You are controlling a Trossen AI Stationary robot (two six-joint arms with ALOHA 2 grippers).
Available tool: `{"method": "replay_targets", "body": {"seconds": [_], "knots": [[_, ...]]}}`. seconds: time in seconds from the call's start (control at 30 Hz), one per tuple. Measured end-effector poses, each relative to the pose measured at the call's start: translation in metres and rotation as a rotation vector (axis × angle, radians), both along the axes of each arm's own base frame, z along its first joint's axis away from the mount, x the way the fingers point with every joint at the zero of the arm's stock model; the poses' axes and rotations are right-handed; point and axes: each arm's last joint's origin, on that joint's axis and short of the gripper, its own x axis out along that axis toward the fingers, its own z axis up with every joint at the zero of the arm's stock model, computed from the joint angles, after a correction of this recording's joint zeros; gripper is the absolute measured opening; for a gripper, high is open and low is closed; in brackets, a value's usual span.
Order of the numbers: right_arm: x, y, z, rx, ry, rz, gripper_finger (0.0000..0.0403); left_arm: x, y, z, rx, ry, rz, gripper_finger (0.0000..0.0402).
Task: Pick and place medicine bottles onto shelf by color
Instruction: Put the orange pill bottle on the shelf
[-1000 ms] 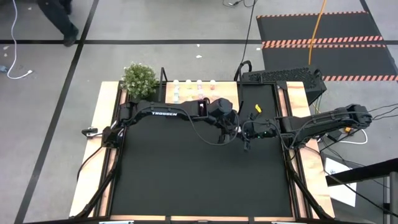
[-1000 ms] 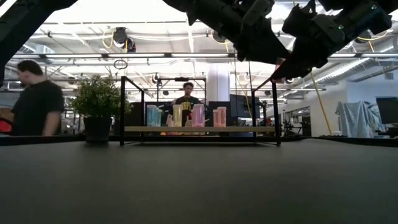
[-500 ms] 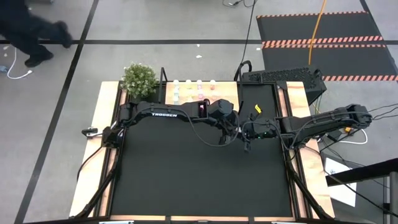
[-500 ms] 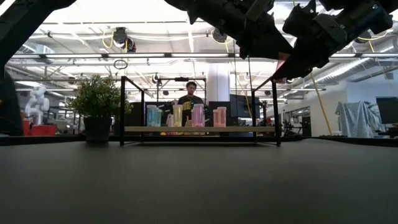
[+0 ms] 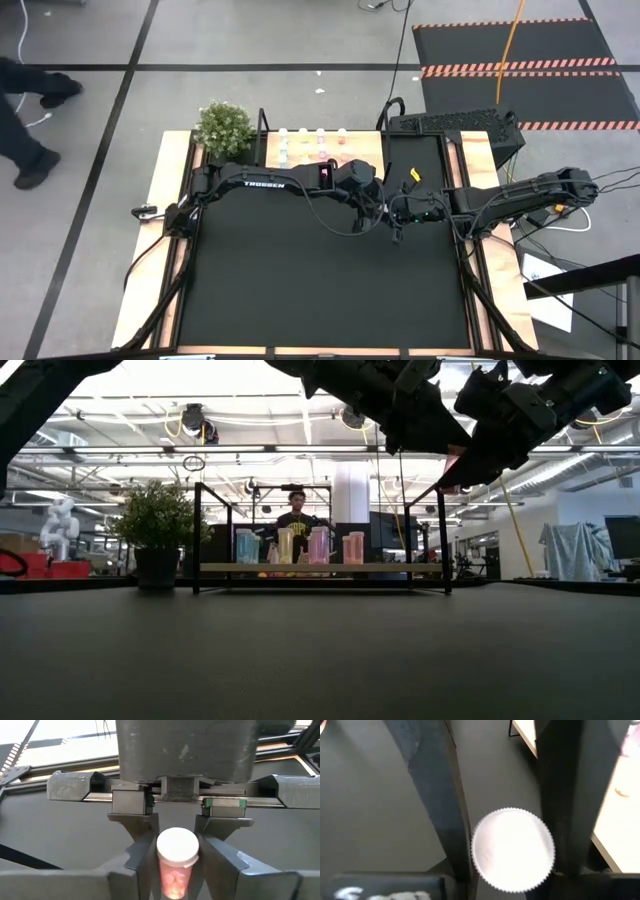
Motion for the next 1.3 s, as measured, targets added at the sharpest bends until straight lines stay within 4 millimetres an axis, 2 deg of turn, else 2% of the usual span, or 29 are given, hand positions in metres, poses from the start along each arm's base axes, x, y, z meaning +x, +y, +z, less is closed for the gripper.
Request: {"method": "replay_targets", "body": {"seconds": [0.13,0.33,0.47,0.63,0.77,0.9,1.1,1.3], "knots": [[0.0,0.0,0.0,0.0,0.0,-0.001,0.0105,0.0,0.0,0.0,0.0,0.0,-0.001,0.0127],[-0.001,-0.002,0.0,-0.033,0.005,-0.059,0.011,0.0,0.004,0.0,0.001,-0.005,0.012,0.0136],[-0.003,-0.004,0.0,-0.079,0.009,-0.124,0.0139,0.0,0.014,0.001,-0.046,-0.003,0.068,0.0137],[-0.008,-0.007,0.007,-0.122,-0.032,-0.212,0.0195,-0.005,0.035,0.006,-0.143,0.0,0.185,0.0122],[-0.014,-0.01,0.013,-0.161,-0.07,-0.31,0.0238,-0.014,0.046,0.026,-0.161,-0.051,0.224,0.0118],[-0.018,-0.012,0.021,-0.161,-0.124,-0.345,0.0254,-0.022,0.055,0.046,-0.169,-0.111,0.245,0.0124],[-0.028,-0.013,0.044,-0.129,-0.316,-0.399,0.0239,-0.034,0.066,0.08,-0.238,-0.26,0.303,0.0124],[-0.033,-0.014,0.067,-0.179,-0.483,-0.375,0.021,-0.037,0.074,0.096,-0.342,-0.372,0.326,0.0125]]}}
